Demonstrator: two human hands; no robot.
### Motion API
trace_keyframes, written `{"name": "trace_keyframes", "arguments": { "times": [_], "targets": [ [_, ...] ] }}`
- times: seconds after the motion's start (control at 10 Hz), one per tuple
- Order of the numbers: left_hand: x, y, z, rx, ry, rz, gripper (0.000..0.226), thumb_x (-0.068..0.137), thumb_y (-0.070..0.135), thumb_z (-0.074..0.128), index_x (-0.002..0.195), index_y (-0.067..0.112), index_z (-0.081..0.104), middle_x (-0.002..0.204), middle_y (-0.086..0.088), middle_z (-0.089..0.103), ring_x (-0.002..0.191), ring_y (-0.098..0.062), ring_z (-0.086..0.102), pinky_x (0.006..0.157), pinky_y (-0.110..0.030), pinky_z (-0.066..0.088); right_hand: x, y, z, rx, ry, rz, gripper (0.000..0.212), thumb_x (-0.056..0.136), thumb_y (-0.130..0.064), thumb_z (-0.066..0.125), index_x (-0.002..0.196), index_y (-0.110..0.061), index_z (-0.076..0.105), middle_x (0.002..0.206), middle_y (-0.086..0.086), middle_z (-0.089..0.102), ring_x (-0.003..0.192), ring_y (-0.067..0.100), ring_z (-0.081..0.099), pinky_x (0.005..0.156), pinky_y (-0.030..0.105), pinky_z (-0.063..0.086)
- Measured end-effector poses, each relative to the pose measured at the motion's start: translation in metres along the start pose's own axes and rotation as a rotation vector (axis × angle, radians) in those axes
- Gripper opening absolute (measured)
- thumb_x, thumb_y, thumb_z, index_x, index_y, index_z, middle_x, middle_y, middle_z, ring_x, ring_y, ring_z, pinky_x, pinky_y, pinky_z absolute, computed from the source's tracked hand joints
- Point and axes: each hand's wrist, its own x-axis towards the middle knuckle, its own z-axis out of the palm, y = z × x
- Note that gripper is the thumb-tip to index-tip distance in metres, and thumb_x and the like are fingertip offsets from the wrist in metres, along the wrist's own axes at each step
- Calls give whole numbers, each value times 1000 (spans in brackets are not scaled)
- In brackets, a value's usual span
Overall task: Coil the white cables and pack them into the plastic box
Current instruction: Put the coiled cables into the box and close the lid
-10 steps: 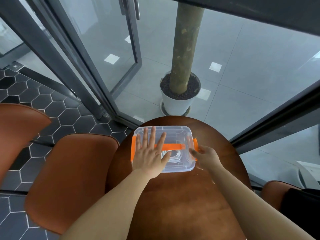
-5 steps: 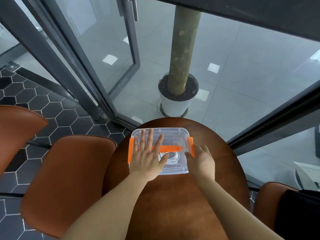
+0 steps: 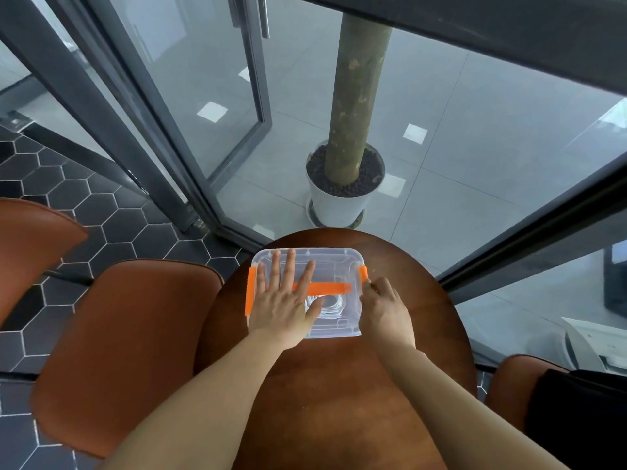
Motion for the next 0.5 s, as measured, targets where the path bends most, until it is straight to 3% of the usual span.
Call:
{"name": "trace_keyframes", "arguments": {
  "times": [0.2, 0.3, 0.4, 0.5],
  "targets": [
    [3, -1, -4, 17, -69, 1, 80, 92, 74, 1, 156, 29, -17, 163, -14, -22, 148, -41, -22, 120, -60, 0, 4, 0, -16, -95, -127, -24, 62, 87, -3, 68, 144, -16, 46, 137, 5, 51, 109, 25, 62, 87, 32, 56],
    [5, 0, -10, 25, -87, -7, 82, 91, 74, 3, 158, 30, -9, 165, -14, -14, 150, -42, -15, 120, -62, 3, 6, 2, -22, -113, -167, -43, 60, 87, -7, 68, 142, -18, 47, 135, 6, 51, 112, 24, 59, 86, 33, 56],
    [2, 0, -29, 0, -105, -14, 76, 96, 68, 18, 159, 28, 5, 167, -14, 3, 153, -39, 0, 120, -64, 7, 8, 3, -30, -111, -165, -55, 38, 95, -12, 59, 132, -16, 54, 122, 5, 56, 110, 23, 56, 84, 31, 51],
    [-13, -1, -46, -48, -67, -103, 71, 99, 57, 34, 158, 26, 10, 166, -13, 11, 154, -34, 8, 118, -66, 15, 7, -5, -41, -91, -100, -89, 39, 99, -20, 53, 137, -20, 49, 125, 4, 56, 115, 26, 52, 84, 34, 51]
  ]
}}
